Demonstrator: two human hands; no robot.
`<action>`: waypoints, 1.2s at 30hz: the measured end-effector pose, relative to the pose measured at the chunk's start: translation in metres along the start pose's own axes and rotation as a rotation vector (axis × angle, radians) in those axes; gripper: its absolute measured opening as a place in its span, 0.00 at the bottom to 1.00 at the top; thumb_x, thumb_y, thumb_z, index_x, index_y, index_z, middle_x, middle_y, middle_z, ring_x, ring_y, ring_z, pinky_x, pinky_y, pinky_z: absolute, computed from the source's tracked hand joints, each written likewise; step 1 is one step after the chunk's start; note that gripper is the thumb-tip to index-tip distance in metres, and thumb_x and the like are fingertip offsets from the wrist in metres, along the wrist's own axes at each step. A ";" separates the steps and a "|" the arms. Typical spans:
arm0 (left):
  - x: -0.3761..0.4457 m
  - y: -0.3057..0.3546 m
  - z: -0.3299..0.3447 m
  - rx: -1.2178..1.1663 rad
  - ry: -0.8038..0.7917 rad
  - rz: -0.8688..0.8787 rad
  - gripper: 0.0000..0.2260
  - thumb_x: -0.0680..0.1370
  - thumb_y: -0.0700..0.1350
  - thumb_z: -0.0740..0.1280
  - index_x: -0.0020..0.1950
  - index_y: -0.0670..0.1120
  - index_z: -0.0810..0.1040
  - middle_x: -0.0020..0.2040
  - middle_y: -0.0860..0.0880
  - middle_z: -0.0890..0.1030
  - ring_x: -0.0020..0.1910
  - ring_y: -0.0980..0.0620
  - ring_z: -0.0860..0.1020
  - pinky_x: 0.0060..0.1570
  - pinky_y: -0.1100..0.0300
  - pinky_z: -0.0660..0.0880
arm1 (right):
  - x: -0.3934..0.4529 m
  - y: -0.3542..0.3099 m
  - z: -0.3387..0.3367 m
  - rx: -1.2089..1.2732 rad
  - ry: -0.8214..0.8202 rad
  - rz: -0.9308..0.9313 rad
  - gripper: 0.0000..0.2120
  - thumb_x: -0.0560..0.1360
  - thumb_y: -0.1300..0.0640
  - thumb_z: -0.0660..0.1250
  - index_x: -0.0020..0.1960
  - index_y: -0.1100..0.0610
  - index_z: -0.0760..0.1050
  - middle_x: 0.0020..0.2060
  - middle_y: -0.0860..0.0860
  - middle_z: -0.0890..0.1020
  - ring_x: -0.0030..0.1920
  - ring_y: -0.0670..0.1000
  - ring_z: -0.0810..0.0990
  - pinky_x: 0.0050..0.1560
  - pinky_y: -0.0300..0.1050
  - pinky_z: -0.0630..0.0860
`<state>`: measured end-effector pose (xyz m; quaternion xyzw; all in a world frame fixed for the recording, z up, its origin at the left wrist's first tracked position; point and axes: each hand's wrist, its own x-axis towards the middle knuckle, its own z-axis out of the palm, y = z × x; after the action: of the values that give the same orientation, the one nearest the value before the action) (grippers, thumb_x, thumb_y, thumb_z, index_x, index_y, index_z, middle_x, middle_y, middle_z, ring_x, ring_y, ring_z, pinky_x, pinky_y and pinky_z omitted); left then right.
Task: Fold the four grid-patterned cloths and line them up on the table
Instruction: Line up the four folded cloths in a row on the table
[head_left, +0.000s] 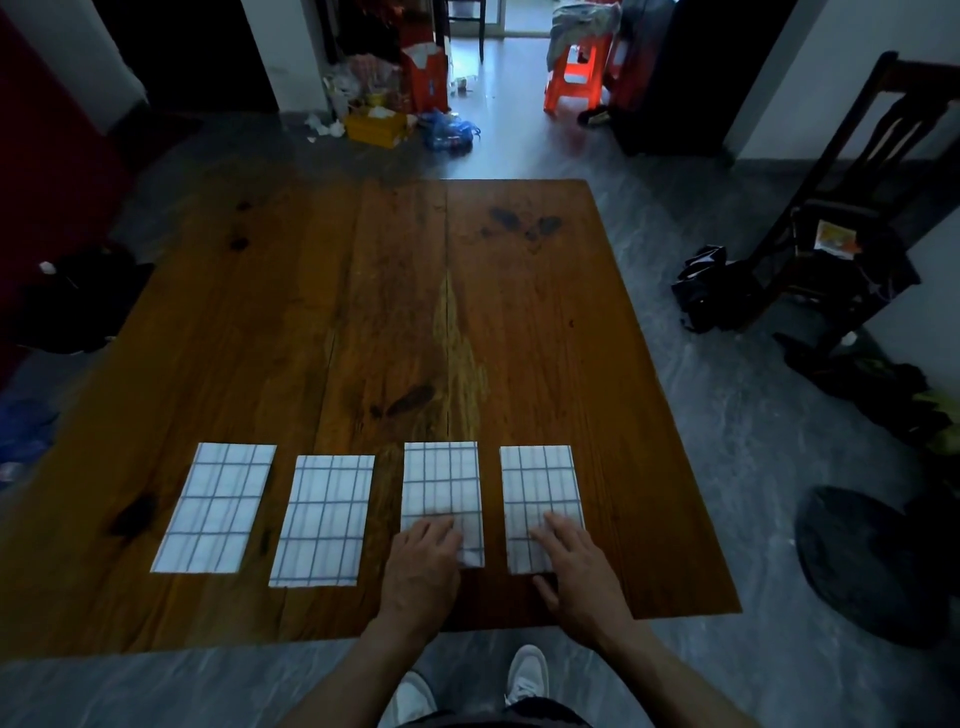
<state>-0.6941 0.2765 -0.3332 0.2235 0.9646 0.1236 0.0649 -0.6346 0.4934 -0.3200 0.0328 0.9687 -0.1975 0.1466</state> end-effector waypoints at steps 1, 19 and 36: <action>0.000 0.000 0.000 0.000 0.004 0.003 0.17 0.66 0.46 0.78 0.54 0.51 0.81 0.55 0.51 0.82 0.56 0.51 0.80 0.52 0.56 0.78 | 0.000 0.000 0.001 0.001 0.005 0.001 0.30 0.78 0.48 0.64 0.77 0.46 0.56 0.78 0.48 0.53 0.78 0.50 0.51 0.77 0.47 0.52; -0.009 0.000 -0.002 0.001 0.028 0.058 0.17 0.67 0.45 0.77 0.54 0.52 0.80 0.55 0.52 0.81 0.57 0.52 0.78 0.54 0.57 0.76 | 0.000 -0.003 0.004 0.014 0.071 -0.021 0.29 0.78 0.49 0.64 0.77 0.49 0.59 0.78 0.50 0.56 0.78 0.50 0.51 0.76 0.47 0.50; -0.035 -0.032 -0.034 -0.046 0.151 -0.193 0.15 0.75 0.52 0.70 0.61 0.49 0.80 0.64 0.49 0.78 0.63 0.50 0.74 0.60 0.52 0.73 | 0.031 -0.019 -0.008 0.199 0.155 -0.163 0.24 0.78 0.51 0.65 0.72 0.52 0.67 0.73 0.51 0.67 0.75 0.50 0.61 0.75 0.47 0.59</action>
<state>-0.6820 0.2263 -0.3067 0.1180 0.9807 0.1554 0.0086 -0.6690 0.4789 -0.3149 -0.0166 0.9523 -0.3006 0.0507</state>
